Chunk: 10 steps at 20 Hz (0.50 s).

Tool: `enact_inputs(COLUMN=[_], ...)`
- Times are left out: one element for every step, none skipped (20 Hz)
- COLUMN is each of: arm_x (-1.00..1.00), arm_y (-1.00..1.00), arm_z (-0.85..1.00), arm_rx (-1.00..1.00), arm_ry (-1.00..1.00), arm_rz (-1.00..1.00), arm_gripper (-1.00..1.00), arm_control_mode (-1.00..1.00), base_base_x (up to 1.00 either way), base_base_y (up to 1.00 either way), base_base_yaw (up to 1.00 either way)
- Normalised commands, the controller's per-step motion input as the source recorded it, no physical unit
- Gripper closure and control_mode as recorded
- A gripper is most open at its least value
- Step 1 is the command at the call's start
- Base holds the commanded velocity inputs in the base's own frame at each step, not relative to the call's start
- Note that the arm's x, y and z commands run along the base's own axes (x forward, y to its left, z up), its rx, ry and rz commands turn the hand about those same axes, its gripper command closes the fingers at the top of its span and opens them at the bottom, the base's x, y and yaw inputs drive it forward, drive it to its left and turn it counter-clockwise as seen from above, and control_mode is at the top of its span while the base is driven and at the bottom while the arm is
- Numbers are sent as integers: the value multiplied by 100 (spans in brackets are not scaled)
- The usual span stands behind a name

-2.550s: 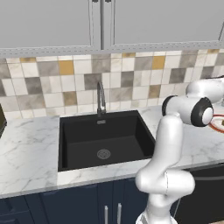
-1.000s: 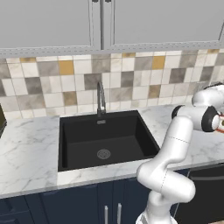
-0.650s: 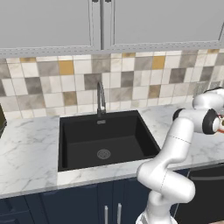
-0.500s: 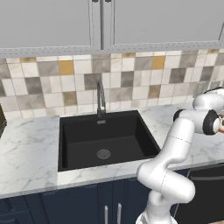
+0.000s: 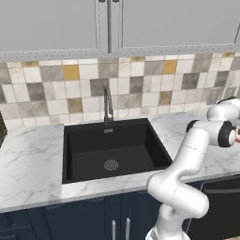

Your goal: Move the dessert items from the plate to the tray.

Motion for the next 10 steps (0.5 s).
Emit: enact_inputs(arm_x=[2, 0, 1, 6, 7, 4, 3, 0, 0, 0], arm_y=[0, 0, 0, 0, 0, 0, 0, 0, 0, 0], arm_z=[-24, -28, -30, -35, -35, -25, -8, 0, 0, 0], arm_rx=[0, 0, 1, 2, 2, 0, 0, 0, 0, 0], arm_ry=[0, 0, 0, 0, 0, 0, 0, 0, 0, 0], arm_rz=[0, 0, 0, 0, 0, 0, 0, 0, 0, 0], arm_gripper=[-100, -100, -100, -100, -100, -100, 100, 100, 100, 100], arm_control_mode=[-100, -100, -100, -100, -100, -100, -100, -100, -100, -100], base_base_x=[0, 0, 0, 0, 0, 0, 0, 0, 0, 0], base_base_y=[0, 0, 0, 0, 0, 0, 0, 0, 0, 0], base_base_yaw=[0, 0, 0, 0, 0, 0, 0, 0, 0, 0])
